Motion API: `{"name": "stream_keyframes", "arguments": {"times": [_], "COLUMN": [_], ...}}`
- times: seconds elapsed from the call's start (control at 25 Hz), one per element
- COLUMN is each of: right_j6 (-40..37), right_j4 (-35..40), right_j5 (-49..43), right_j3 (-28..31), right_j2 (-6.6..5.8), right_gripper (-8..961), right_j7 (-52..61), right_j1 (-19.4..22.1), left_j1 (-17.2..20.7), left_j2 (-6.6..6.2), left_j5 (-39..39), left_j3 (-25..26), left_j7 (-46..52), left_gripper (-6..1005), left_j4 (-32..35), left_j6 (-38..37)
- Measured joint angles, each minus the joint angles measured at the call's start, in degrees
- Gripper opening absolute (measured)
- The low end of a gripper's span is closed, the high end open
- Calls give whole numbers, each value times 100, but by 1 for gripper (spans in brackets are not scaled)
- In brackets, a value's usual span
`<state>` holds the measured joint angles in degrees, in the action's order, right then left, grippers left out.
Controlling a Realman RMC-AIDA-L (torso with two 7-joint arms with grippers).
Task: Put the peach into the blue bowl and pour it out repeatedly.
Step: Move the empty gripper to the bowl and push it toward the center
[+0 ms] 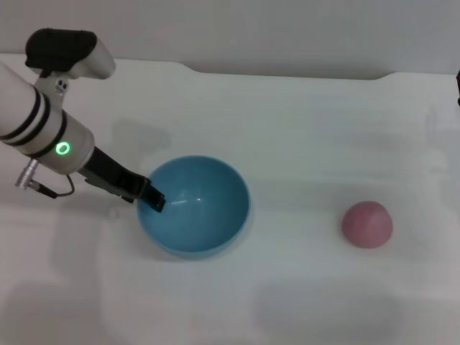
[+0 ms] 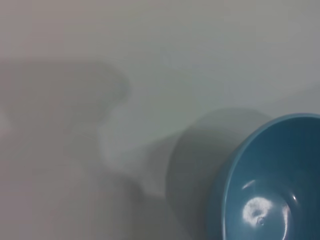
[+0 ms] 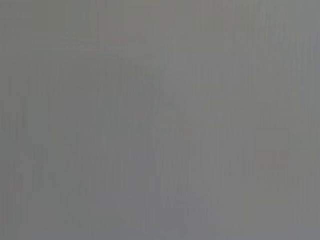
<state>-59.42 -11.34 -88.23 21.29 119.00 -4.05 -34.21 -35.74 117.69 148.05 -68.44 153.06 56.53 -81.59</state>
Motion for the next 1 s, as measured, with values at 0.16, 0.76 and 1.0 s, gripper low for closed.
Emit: {"name": "stream_keyframes", "arguments": {"times": [0.16, 0.76, 1.0], "right_j6": [0, -1, 23], "right_j4": [0, -15, -215], "right_j5": [0, -1, -7], "right_j3": [-1, 11, 16], "right_j2": [0, 0, -19], "right_gripper": [470, 470, 470], "right_j7": [0, 0, 62], "right_j1": [10, -17, -65], "left_j1": [-116, -140, -140], "left_j2": [12, 26, 26], "left_j5": [-1, -41, -49], "left_j3": [-113, -439, -432], "left_j7": [11, 16, 43], "left_gripper": [577, 218, 64], "left_j4": [-273, -296, -304], "left_j6": [132, 229, 239]}}
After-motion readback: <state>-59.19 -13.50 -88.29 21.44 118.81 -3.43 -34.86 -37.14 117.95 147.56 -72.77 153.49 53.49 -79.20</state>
